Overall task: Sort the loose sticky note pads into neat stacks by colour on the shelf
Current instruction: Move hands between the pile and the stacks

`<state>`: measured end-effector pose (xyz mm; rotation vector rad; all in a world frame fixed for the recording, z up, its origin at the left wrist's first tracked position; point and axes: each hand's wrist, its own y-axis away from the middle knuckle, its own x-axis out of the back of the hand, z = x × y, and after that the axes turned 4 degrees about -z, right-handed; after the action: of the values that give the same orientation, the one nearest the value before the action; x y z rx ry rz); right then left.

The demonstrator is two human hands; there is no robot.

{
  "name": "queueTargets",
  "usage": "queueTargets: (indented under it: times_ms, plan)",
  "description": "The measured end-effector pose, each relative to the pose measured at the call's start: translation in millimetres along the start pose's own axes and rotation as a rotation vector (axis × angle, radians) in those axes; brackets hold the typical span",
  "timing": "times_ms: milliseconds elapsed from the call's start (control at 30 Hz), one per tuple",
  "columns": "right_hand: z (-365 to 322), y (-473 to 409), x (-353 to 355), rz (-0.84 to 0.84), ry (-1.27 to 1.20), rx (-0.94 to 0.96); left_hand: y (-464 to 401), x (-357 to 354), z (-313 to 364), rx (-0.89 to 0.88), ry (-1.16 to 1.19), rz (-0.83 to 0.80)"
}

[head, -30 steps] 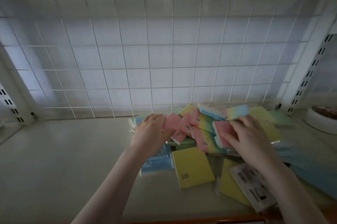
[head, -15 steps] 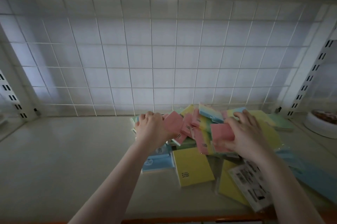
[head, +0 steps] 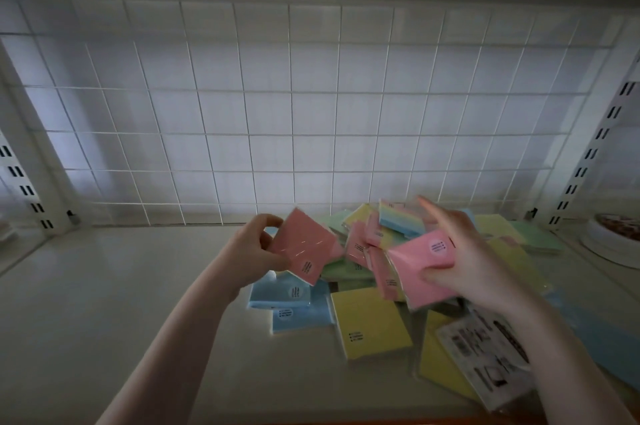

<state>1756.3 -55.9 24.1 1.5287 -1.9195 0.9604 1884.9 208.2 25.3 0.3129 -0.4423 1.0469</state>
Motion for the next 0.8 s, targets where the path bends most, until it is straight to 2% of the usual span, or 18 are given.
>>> queueTargets:
  times_ms: [100, 267, 433, 600, 800]
  plan:
    - [2, 2, 0, 0.032, 0.017, -0.031, 1, 4, 2, 0.001, -0.015, -0.091]
    - [5, 10, -1, 0.106, 0.066, -0.012, -6, -1, 4, 0.004, 0.016, -0.083]
    - [12, 20, 1, 0.003, 0.05, -0.032, -6, -11, 2, -0.009, 0.069, -0.067]
    - [14, 27, 5, 0.061, -0.13, -0.086, -3, -12, 3, -0.027, 0.057, -0.044]
    - [12, 36, 2, -0.024, -0.009, -0.083, 7, -14, -1, -0.03, 0.034, 0.002]
